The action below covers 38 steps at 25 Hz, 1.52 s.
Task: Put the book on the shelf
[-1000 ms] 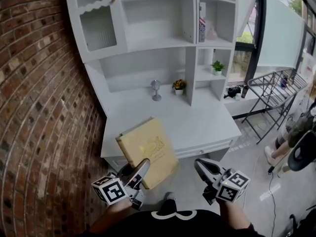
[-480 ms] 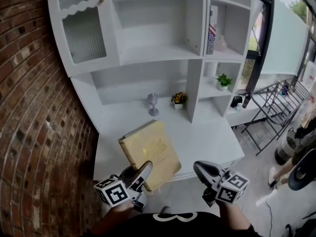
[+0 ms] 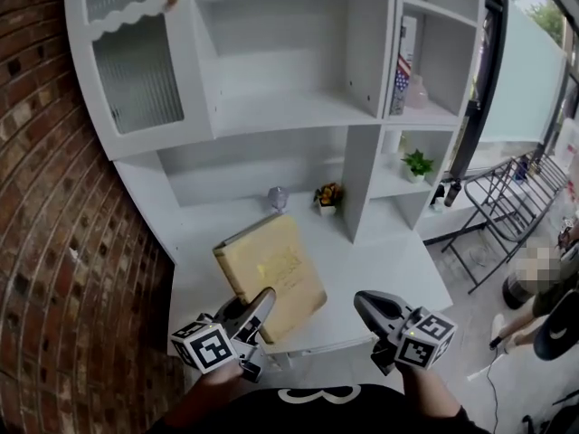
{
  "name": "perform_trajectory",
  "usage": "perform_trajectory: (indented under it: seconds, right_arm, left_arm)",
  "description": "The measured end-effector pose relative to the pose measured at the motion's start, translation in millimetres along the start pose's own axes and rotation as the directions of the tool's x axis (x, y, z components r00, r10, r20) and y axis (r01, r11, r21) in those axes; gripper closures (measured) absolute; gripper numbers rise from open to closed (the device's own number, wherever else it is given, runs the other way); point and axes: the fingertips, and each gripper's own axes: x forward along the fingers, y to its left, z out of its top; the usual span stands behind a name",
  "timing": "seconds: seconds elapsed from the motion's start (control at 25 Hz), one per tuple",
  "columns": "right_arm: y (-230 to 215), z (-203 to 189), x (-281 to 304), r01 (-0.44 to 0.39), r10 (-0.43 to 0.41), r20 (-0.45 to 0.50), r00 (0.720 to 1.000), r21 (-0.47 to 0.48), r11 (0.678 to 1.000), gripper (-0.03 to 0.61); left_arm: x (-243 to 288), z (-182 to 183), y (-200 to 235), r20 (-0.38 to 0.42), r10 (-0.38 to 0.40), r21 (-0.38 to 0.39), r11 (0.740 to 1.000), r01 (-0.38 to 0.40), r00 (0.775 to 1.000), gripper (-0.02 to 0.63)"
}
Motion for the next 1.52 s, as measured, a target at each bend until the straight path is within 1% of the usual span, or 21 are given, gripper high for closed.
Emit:
perform_trajectory:
  seconds: [0.2,0.36,0.44,0.56,0.72,0.96,1.12,1.2,1.36,1.44,1.52]
  right_arm:
    - [-5.4,10.1,10.3,0.005,-0.005,0.017,1.000,-0.004,1.000,0.568]
    - [-11.8,16.6,17.2,-0.009,0.009,0.025,1.000,-0.010,1.000,0.568]
    - [-13.6,20.2,19.4,-0.023,0.023,0.028,0.999,-0.014,1.000,0.568]
    - [-14.8,32.2,23.0,-0.056,0.057,0.041,0.998,-0.028,0.998,0.568]
    - [-18.7,49.0,31.1,-0.112,0.115,0.048,0.992,-0.060,0.992,0.568]
    - [-38.5,52.9,47.5,-0.171,0.172,0.015,0.985,-0.039,0.984,0.568]
    - [-47.6,69.4,54.9,-0.217,0.217,0.006,0.976,-0.060,0.974,0.568]
    - [-49.9,79.8,58.6,-0.233,0.234,0.008,0.972,-0.086,0.969,0.568]
    - [-52.8,98.6,65.6,-0.255,0.259,0.011,0.966,-0.139,0.957,0.568]
    - [-53.0,106.6,68.5,-0.267,0.274,0.018,0.962,-0.157,0.951,0.568]
    - [-52.3,114.6,71.6,-0.281,0.290,0.031,0.956,-0.170,0.944,0.568]
  left_arm:
    - [10.8,29.2,-3.8,0.018,-0.012,0.066,0.998,0.011,1.000,0.417]
    - [25.4,49.8,-11.6,0.050,-0.031,0.111,0.993,0.025,0.998,0.417]
    - [31.1,56.2,-16.5,0.066,-0.032,0.122,0.992,0.024,0.997,0.417]
    - [39.3,65.0,-26.4,0.087,-0.036,0.144,0.989,0.023,0.996,0.417]
    - [49.3,81.4,-38.3,0.127,-0.037,0.194,0.981,0.012,0.991,0.417]
    - [67.4,113.8,-47.0,0.198,-0.004,0.253,0.966,-0.048,0.980,0.417]
    - [84.7,136.2,-59.5,0.240,-0.019,0.265,0.963,-0.046,0.971,0.416]
    - [92.4,150.1,-66.0,0.262,-0.024,0.292,0.955,-0.056,0.965,0.416]
    - [104.8,182.7,-75.6,0.314,-0.010,0.360,0.927,-0.109,0.949,0.416]
    - [109.7,198.5,-80.3,0.341,-0.001,0.396,0.907,-0.143,0.940,0.416]
    - [114.6,212.3,-84.5,0.366,0.004,0.439,0.881,-0.177,0.931,0.416]
